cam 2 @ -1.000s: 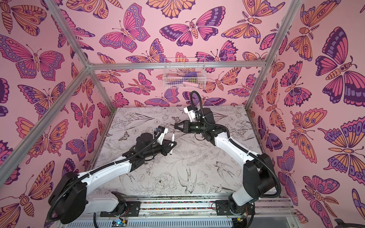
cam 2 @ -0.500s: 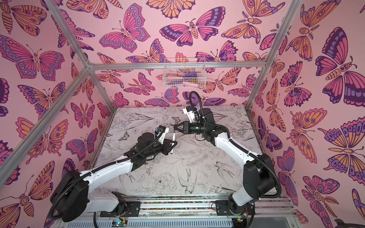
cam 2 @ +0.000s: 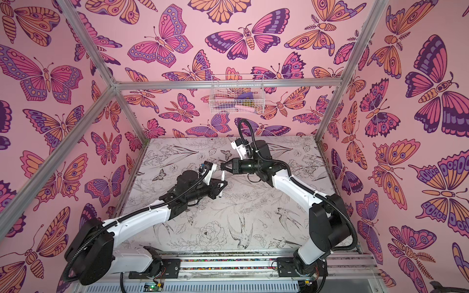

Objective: Insert the pens into the pen caps
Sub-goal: 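Lift the black cap with the right gripper above the upright marker tip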

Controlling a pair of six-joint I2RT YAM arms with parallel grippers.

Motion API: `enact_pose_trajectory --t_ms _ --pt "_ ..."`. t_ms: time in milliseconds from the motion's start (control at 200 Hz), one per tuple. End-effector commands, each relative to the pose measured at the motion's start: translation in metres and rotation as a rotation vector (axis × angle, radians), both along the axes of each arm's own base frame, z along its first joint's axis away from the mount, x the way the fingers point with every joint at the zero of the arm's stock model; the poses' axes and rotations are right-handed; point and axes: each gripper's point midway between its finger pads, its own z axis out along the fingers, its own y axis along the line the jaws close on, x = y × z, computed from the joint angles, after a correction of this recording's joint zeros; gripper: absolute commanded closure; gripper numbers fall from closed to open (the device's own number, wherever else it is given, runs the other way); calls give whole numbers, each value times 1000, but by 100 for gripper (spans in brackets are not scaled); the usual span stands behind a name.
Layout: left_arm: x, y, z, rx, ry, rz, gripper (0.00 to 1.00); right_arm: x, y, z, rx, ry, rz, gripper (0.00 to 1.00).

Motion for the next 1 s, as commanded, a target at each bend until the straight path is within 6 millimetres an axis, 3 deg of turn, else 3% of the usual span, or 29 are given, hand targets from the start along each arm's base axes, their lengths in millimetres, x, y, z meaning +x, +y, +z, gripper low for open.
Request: enact_pose_trajectory --t_ms 0,305,681,996 --pt "0 -1 22 -32 -68 -4 100 5 4 5 -10 -36 2 98" --pt "-1 0 20 -35 -59 -1 100 11 6 21 9 -73 5 99" --pt "-2 1 19 -36 -53 5 100 10 1 9 -43 -77 -3 100" --pt "-1 1 19 -35 -52 7 100 3 -2 11 -44 -81 -1 100"
